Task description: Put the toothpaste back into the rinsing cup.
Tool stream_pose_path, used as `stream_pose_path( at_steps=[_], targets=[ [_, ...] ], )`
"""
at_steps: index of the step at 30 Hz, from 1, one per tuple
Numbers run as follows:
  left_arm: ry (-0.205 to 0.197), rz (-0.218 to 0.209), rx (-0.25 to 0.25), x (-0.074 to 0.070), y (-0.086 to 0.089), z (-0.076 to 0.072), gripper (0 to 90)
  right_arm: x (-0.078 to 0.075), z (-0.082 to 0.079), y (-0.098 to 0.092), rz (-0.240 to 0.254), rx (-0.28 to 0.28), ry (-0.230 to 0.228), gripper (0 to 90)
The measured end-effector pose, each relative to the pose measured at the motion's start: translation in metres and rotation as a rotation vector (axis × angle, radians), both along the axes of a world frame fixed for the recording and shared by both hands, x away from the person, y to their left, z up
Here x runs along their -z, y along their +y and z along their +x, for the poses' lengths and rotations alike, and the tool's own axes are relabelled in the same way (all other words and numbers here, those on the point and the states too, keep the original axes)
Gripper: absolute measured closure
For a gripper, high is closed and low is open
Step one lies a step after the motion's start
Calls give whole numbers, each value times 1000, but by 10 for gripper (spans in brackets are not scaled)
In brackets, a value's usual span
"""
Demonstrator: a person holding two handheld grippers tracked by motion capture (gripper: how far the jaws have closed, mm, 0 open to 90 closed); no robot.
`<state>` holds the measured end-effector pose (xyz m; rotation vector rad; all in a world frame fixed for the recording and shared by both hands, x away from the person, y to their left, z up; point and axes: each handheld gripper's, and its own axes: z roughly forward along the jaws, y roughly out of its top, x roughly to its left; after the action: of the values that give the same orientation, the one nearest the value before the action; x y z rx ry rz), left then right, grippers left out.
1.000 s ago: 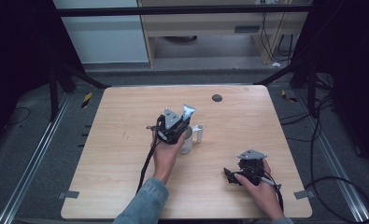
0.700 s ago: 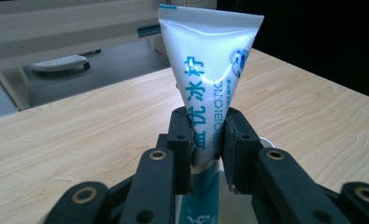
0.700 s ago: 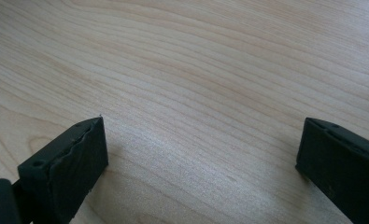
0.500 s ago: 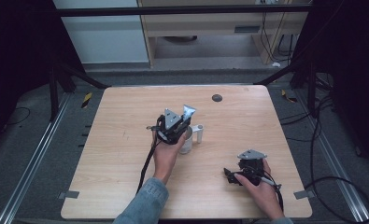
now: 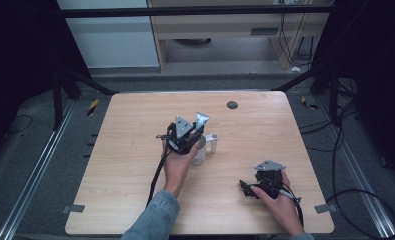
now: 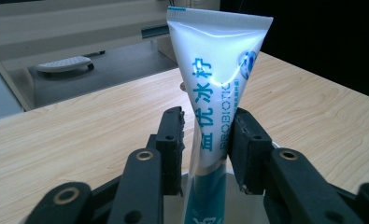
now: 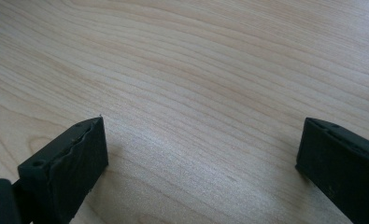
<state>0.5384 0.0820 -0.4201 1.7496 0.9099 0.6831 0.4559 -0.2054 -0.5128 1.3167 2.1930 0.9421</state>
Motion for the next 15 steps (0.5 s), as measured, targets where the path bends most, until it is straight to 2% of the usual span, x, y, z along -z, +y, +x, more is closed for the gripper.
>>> stream_pose_path(
  at_steps=[9, 15],
  targets=[
    [-2, 2, 3, 1, -1, 0, 640, 0, 0, 0, 0, 0, 0, 21],
    [2, -4, 1, 2, 0, 0, 586, 0, 0, 0, 0, 0, 0, 22]
  ],
)
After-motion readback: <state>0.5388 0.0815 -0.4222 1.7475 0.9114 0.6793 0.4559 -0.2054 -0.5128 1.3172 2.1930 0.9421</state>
